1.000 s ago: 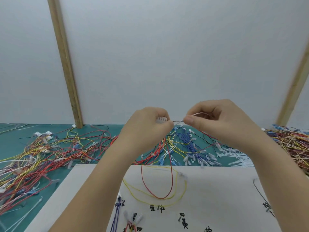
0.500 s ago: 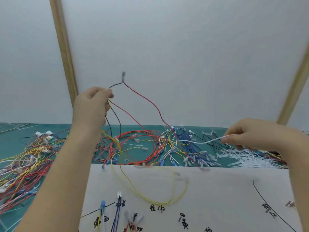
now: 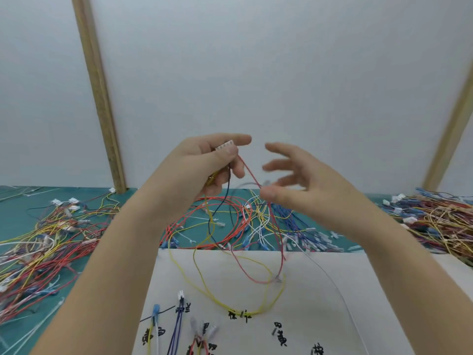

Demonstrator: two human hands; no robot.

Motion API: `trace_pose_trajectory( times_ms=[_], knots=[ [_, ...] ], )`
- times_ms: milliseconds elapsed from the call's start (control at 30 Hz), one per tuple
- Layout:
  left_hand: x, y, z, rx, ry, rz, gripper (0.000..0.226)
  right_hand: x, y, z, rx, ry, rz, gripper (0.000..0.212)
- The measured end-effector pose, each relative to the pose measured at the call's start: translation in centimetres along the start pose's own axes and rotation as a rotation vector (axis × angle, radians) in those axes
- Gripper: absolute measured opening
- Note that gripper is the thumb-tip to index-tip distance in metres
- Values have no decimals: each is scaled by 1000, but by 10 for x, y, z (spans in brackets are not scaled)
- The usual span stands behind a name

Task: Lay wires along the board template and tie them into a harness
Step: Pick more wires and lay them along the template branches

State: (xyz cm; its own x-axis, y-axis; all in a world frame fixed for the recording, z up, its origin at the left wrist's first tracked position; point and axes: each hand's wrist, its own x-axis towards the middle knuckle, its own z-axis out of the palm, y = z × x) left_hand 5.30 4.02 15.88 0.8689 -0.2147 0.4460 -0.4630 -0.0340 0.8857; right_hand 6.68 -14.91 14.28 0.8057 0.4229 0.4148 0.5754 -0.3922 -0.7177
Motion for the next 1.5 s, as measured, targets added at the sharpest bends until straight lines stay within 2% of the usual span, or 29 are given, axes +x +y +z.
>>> trace_pose_trajectory(
  times_ms=[33, 67, 133, 233, 267, 333, 400, 500, 533, 567, 600, 633, 667, 700, 733, 767, 800, 833, 933, 1033, 1167, 1267, 1367, 1500],
  knots=[
    [-1, 1, 1, -14, -15, 18, 24, 0, 1, 4, 7, -67, 33, 55],
    [-1, 2, 0, -27, -18, 31, 24, 0, 3, 5, 12, -115, 45, 42],
    [-2, 3, -3, -8, 1, 28, 24, 0, 6, -1, 76, -91, 57, 6],
    [0, -1, -6, 203, 75, -21, 23, -2, 15, -24, 212, 18, 111, 15],
    [1, -3, -6, 247, 106, -31, 22, -4, 18, -32, 221, 34, 129, 22],
    [3, -4, -5, 260, 185, -34, 23, -8, 24, -48, 191, 44, 171, 22],
    [4, -5, -6, 223, 273, -33, 24, -9, 33, -64, 265, 183, 220, 14],
    [3, -5, -12, 84, 326, -62, 22, -7, 50, -87, 517, 595, 232, 16],
    [3, -5, -13, 16, 316, -75, 21, -7, 57, -91, 568, 641, 235, 11],
    [2, -4, -12, -51, 299, -91, 21, -8, 61, -93, 563, 619, 271, 10],
    [1, -4, -11, -108, 281, -109, 20, -9, 67, -92, 491, 556, 353, 31],
    [1, -3, -10, -152, 262, -125, 20, -11, 75, -92, 337, 462, 466, 57],
    [1, -3, -9, -186, 243, -135, 19, -13, 78, -89, 127, 401, 558, 73],
    [1, -2, -8, -217, 220, -140, 18, -14, 77, -86, -68, 379, 585, 73],
    [0, -1, -7, -246, 193, -141, 17, -12, 69, -83, -191, 381, 531, 61],
    [0, 0, -6, -274, 164, -138, 15, -11, 56, -80, -196, 395, 421, 40],
    [0, 1, -5, -299, 134, -133, 12, -10, 42, -75, -133, 351, 314, 20],
    [-1, 1, -4, -312, 104, -127, 11, -10, 26, -69, -38, 264, 217, 12],
    [-2, 3, -1, -282, 22, -117, 17, -13, -6, -42, 102, -64, 22, 11],
    [-2, 4, 3, -284, -35, -107, 18, -9, -10, -7, 67, -198, -6, 11],
    [-4, 4, 7, -276, -75, -121, 19, -1, -3, 17, 115, -114, 4, 12],
    [-4, 4, 9, -250, -72, -153, 19, 3, 0, 22, 149, 19, -7, 29],
    [-4, 7, 8, -208, -49, -173, 19, 8, 12, 20, 25, 126, 4, 36],
    [-4, 11, -3, -250, 21, -197, 17, 11, 38, 12, -68, 258, 127, 45]
  ],
)
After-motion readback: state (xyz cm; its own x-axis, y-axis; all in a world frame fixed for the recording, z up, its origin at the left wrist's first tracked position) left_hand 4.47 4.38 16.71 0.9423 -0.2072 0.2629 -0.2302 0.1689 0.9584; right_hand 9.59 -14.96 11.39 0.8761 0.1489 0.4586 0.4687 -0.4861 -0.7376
